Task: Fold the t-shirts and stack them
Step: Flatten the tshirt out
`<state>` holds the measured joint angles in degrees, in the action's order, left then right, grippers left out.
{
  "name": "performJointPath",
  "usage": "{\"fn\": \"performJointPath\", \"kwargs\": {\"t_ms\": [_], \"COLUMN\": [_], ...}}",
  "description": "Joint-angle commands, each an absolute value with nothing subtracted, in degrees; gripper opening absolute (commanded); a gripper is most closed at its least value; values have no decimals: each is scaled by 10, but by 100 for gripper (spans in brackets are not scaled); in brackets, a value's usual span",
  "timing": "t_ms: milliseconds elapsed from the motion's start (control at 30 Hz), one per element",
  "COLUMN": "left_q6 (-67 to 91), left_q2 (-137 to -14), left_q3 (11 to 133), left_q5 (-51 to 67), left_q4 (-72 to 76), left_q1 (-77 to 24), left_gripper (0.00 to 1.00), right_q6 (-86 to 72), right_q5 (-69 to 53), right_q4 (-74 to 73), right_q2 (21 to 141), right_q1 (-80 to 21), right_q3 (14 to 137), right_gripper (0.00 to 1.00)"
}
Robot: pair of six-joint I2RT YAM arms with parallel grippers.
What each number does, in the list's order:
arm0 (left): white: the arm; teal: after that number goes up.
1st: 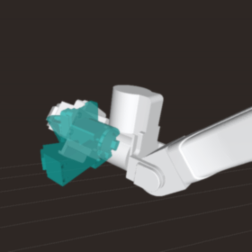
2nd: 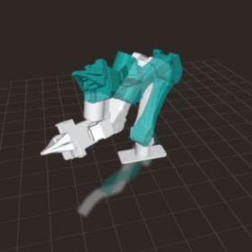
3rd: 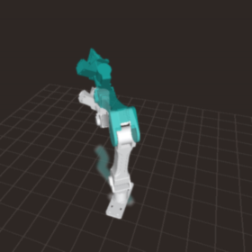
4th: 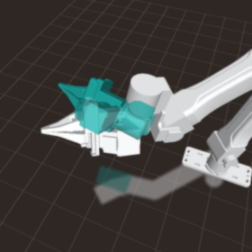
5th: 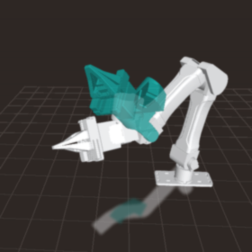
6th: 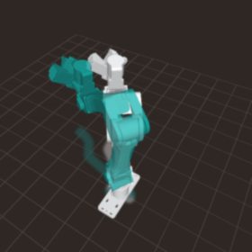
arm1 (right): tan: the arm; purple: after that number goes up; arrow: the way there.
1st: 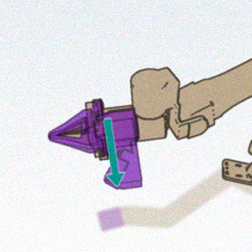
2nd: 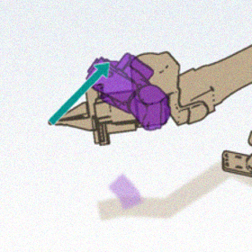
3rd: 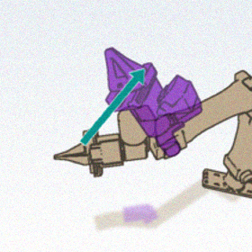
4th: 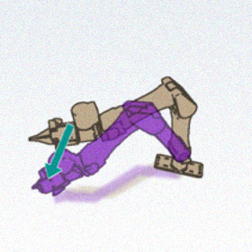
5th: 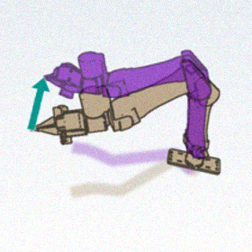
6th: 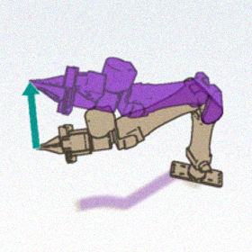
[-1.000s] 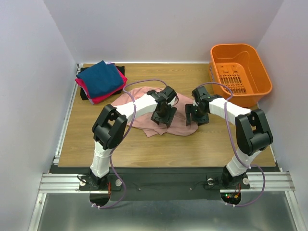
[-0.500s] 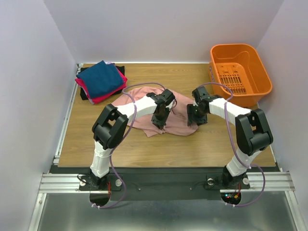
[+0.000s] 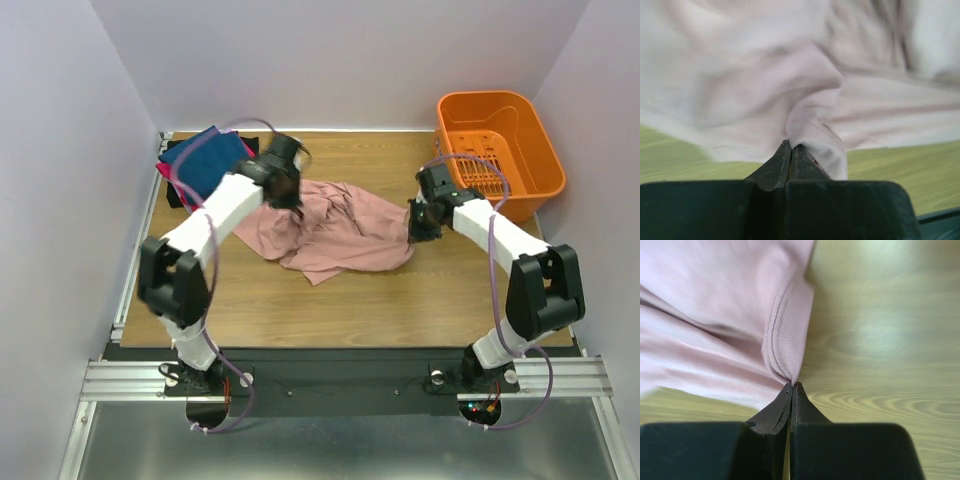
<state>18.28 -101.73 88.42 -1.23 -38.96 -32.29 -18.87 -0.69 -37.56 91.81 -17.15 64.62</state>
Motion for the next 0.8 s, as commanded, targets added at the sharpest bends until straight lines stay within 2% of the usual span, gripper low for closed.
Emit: {"fn": "performJointPath", "kwargs": {"t_ms": [0,233,367,533,667,767], "left_q6": [169,158,167,186,191,185], "left_q2": [-919,-851,-806,-802,-828,-880], "left_q3": [934,967,964,892,856,850], "left_q5": [-7,-45,-61,-52,-12,-5], "left_q4": [-402,-456,-449,-408,-346,-307], "left_q1": [-266,-229,-158,-67,-41,-29], "left_gripper": [0,0,0,0,0,37], "right_q6": [-185,-179,-176,-156,-135,-128], "right_q5": [49,117,152,194,183,165], "right_q4": [-410,-462,-468,-467,-444,-404], "right_q2": [868,819,796,805,853,922], "right_q1": [-160,-156,-156,-155,-154,-143], "right_q3": [742,877,924,942,949,977], "right_gripper": [0,0,0,0,0,0]}}
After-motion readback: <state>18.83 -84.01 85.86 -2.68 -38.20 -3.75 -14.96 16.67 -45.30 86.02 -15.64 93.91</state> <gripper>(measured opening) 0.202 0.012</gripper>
